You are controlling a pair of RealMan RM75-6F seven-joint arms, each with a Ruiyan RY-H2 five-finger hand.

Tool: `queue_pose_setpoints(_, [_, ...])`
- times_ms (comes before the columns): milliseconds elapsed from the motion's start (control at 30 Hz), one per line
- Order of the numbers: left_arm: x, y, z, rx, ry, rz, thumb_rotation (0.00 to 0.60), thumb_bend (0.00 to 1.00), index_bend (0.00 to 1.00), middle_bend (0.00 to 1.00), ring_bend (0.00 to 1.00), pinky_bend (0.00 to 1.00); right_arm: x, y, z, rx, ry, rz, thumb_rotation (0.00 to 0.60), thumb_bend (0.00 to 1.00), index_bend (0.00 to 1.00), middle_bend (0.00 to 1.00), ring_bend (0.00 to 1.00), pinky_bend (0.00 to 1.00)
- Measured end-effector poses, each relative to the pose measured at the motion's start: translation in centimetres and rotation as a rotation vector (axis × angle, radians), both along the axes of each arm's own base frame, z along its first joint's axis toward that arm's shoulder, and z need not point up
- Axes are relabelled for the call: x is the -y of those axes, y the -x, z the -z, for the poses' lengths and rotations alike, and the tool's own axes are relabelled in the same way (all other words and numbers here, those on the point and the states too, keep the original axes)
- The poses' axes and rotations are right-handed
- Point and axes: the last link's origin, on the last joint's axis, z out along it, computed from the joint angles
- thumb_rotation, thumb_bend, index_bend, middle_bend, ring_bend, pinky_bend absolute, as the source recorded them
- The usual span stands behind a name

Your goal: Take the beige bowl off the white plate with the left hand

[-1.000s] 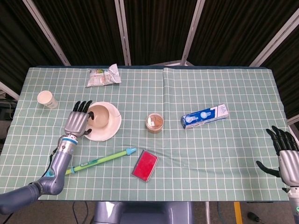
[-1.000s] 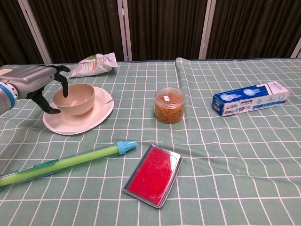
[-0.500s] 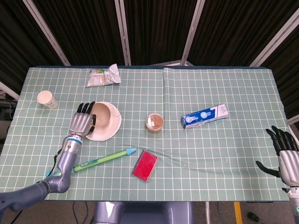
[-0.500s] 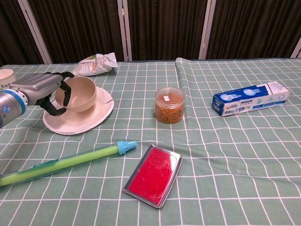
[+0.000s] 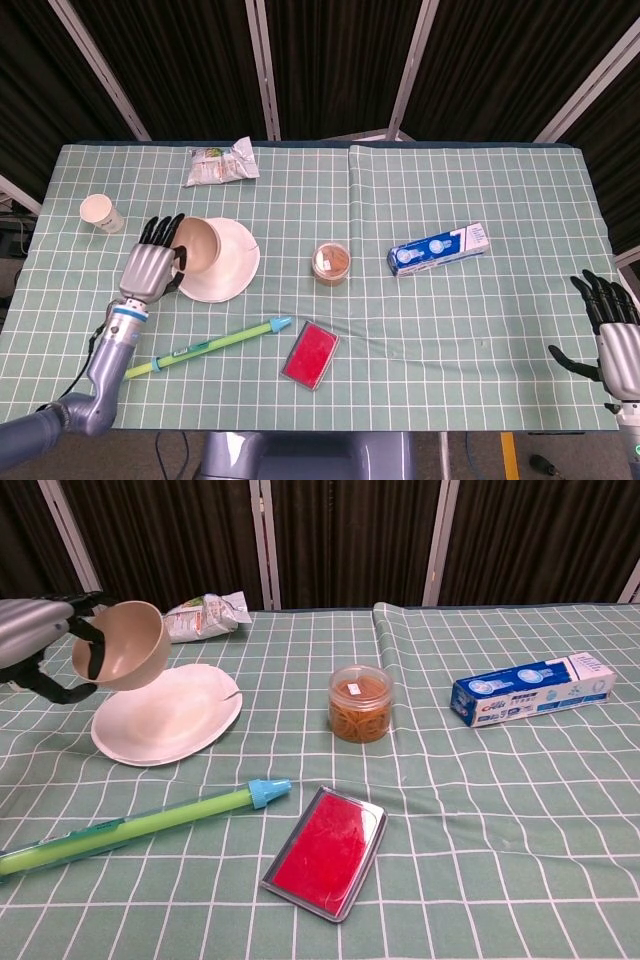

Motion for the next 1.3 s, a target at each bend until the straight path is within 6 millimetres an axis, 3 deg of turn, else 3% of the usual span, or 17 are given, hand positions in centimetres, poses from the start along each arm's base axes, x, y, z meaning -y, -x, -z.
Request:
queue_pose_setpoints(167, [4.7,2.6,-2.1,-0.031,0.05,0.022,0.6,0.47,0.64,0.0,0.0,0.0,-0.1,-0.3,0.2,-0.006,-0.002,-0.006,0.6,0.09,0.07,0.0,0.0,0.0])
queue_pose_setpoints(333, [9.5,5.2,-2.7,-0.065,0.159,-0.013,0.6,0.47,0.63,0.0,0.0,0.0,-0.2,-0.5,0.4,-0.011,-0.006,-0.011,0.6,0.09,0.07,0.0,0.0,0.0])
queue_pose_setpoints(400, [10.5,5.9,-2.6,-0.065,0.18,-0.028,0.6,0.47,0.63,0.0,0.0,0.0,-0.2,-0.5,0.5,-0.013,-0.007,-0.012,0.6,0.09,0.07,0.0,0.0,0.0])
queue_pose_setpoints(667, [10.9,8.4,-2.3,-0.112,0.212,-0.103,0.6,0.46,0.54,0.0,0.0,0.0,-0.1,-0.5,0.5,-0.015,-0.007,-0.013,0.6,0.09,0.07,0.0,0.0,0.0])
queue_pose_setpoints(733, [10.7,8.7,-2.3,-0.127,0.205,-0.121,0.6,0.42,0.48,0.0,0.0,0.0,-0.1,-0.5,0.5,-0.016,-0.008,-0.011,0.6,0.09,0.07,0.0,0.0,0.0])
queue_pose_setpoints(867, [10.4,9.1,-2.3,-0.149,0.2,-0.152,0.6,0.3,0.23,0.0,0.0,0.0,-0.1,-0.5,0.4,-0.015,-0.003,-0.011,0.6,0.09,0.07,0.0,0.0,0.0])
queue_pose_setpoints(1000, [10.6,8.5,-2.9,-0.129,0.194,-0.152,0.6,0.26,0.09,0.0,0.0,0.0,-0.1,-0.4,0.4,-0.016,-0.002,-0.009,0.6,0.09,0.07,0.0,0.0,0.0])
queue_pose_setpoints(1300, [12.4,5.8,-6.3,0.017,0.092,-0.104,0.6,0.26,0.03,0.0,0.0,0.0,-0.2,-0.4,0.5,-0.022,-0.008,-0.011,0.6,0.09,0.07,0.0,0.0,0.0])
